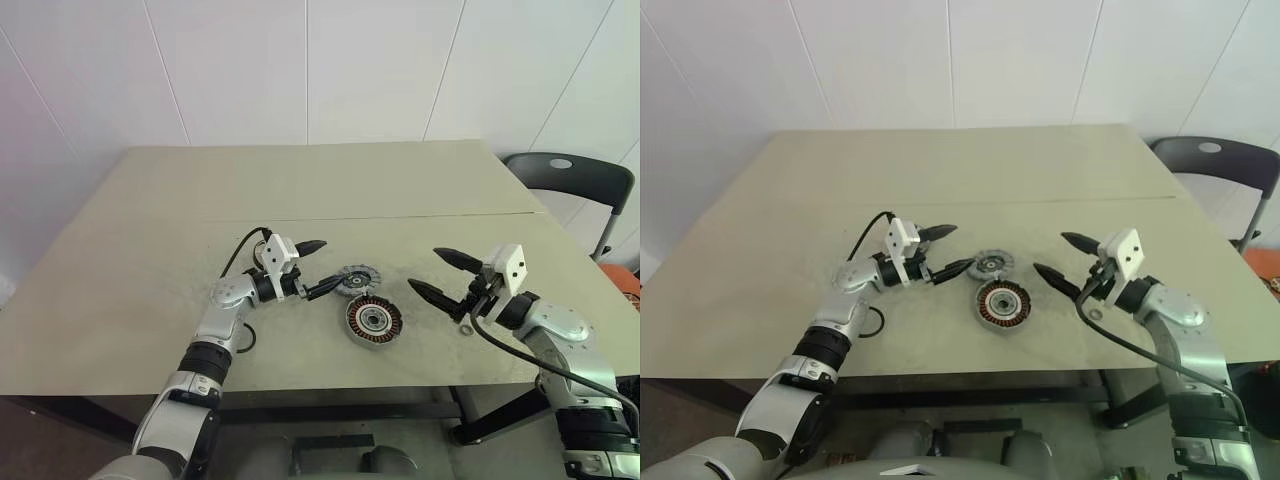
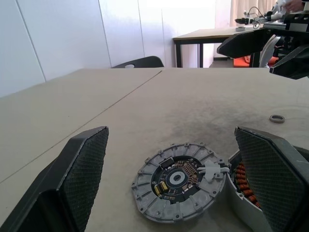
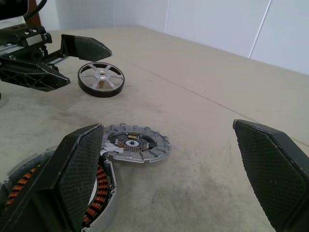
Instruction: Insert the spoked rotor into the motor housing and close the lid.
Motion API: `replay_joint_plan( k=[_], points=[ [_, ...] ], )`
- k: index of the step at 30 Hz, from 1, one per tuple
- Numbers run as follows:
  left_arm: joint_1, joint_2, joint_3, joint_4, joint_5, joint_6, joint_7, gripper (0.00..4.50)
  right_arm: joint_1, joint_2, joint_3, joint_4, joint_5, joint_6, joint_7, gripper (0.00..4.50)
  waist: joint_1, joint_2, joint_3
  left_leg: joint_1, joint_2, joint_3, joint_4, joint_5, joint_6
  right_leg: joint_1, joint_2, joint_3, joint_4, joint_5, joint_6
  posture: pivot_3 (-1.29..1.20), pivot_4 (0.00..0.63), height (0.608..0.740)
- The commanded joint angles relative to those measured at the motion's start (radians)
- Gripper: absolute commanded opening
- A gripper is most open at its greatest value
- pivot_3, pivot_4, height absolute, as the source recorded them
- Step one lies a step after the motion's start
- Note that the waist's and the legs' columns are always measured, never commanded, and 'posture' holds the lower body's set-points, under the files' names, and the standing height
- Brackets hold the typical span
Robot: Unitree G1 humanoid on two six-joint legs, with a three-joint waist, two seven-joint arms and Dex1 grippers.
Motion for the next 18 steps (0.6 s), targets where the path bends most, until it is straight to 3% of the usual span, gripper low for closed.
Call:
replay_joint_plan(
  k=[1,18],
  points=[
    [-0.019,-0.001,0.007,-0.020,0.000,-0.020,0.002,4.46,-0.020,0.006,-0.013,-0.025,0.024,0.003,0.004,4.50,0.000,0.000,0.000,0.000,0.000,0.000,0.000,0.000,0.000,0.000,0.000,0.000,0.000,0.000,0.000,0.00,0.000,0.740],
    [-0.029,-0.005,0.007,-0.006,0.002,-0.026,-0.001,4.46,-0.013,0.002,-0.012,0.000,0.002,-0.015,0.006,4.50,0.000,0.000,0.000,0.000,0.000,0.000,0.000,0.000,0.000,0.000,0.000,0.000,0.000,0.000,0.000,0.00,0.000,0.740]
  ],
)
